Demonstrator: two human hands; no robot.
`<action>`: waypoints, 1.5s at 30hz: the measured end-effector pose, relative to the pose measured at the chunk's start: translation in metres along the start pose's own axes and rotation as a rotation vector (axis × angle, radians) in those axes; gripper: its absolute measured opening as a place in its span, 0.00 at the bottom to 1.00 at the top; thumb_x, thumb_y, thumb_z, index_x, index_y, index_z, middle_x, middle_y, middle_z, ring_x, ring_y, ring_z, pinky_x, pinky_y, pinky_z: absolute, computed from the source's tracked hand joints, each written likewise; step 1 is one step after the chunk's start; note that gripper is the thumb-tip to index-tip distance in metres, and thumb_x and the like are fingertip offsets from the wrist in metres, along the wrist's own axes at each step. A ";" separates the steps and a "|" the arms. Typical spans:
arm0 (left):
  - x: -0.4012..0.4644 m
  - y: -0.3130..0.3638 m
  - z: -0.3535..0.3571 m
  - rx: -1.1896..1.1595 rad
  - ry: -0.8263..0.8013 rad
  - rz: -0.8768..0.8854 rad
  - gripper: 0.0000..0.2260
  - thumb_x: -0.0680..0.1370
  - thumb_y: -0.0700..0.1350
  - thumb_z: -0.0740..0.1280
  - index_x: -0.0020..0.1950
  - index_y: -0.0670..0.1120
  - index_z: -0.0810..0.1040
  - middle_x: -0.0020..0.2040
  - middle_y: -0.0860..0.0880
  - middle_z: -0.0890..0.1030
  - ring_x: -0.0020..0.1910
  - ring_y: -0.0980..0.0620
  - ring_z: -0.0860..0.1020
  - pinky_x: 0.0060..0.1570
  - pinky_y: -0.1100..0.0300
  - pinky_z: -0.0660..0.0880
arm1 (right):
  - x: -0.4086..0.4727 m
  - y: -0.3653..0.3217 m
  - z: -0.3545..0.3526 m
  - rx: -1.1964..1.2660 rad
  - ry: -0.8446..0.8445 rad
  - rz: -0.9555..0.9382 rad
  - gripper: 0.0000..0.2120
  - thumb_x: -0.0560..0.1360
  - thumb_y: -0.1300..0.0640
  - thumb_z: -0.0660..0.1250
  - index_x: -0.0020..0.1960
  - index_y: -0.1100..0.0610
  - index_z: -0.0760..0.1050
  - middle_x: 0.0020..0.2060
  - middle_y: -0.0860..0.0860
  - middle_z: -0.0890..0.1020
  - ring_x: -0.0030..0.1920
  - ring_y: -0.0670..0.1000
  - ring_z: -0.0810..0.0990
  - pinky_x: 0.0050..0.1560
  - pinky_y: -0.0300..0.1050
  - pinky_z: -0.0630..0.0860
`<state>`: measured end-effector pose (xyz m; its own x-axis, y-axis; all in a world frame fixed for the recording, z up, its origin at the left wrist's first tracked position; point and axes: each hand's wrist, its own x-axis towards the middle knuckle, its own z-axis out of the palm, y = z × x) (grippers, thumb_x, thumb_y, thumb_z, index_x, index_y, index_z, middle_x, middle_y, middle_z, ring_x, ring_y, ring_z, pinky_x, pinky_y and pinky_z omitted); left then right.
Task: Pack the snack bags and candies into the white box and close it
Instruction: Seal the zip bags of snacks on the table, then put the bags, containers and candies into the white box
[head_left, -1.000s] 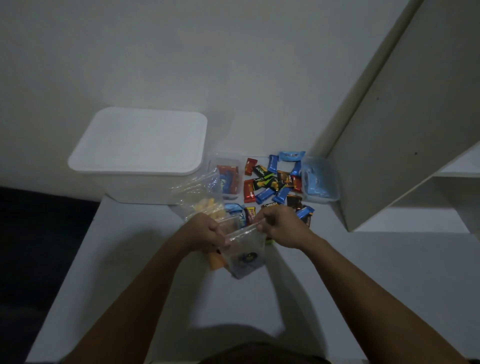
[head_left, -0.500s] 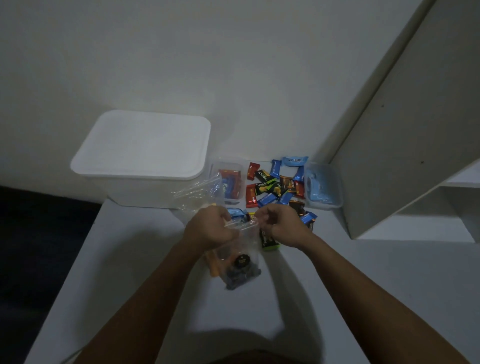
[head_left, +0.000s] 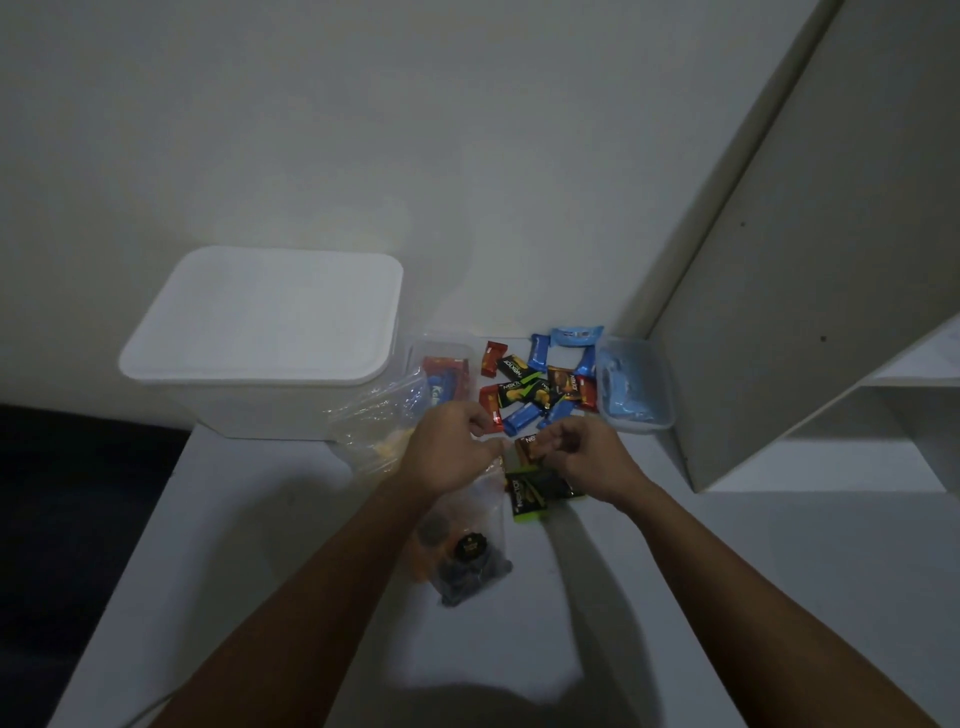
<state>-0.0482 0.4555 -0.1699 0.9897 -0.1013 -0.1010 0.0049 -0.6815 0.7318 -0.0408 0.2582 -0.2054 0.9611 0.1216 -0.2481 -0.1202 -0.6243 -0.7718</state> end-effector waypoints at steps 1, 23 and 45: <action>0.002 0.001 -0.002 -0.003 0.008 -0.001 0.13 0.72 0.48 0.73 0.54 0.45 0.80 0.47 0.52 0.79 0.48 0.54 0.78 0.51 0.55 0.78 | 0.003 -0.001 0.000 -0.010 0.003 -0.007 0.05 0.74 0.64 0.69 0.48 0.56 0.81 0.43 0.51 0.84 0.45 0.48 0.83 0.49 0.46 0.81; 0.062 -0.092 -0.207 0.191 0.432 -0.251 0.14 0.70 0.47 0.75 0.52 0.41 0.82 0.48 0.42 0.83 0.50 0.43 0.80 0.55 0.55 0.75 | 0.109 -0.174 0.057 -0.086 -0.031 -0.165 0.19 0.72 0.56 0.72 0.61 0.58 0.76 0.52 0.55 0.83 0.53 0.54 0.81 0.58 0.50 0.77; 0.087 -0.232 -0.290 0.143 0.219 -0.403 0.26 0.76 0.39 0.65 0.74 0.45 0.66 0.74 0.44 0.67 0.71 0.44 0.68 0.70 0.55 0.64 | 0.138 -0.209 0.096 -0.391 0.038 0.002 0.23 0.73 0.58 0.70 0.66 0.61 0.70 0.60 0.61 0.76 0.55 0.63 0.78 0.54 0.59 0.78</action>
<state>0.0780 0.8155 -0.1531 0.9199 0.3361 -0.2020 0.3900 -0.7298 0.5615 0.0935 0.4798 -0.1342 0.9705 0.0959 -0.2214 -0.0252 -0.8723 -0.4883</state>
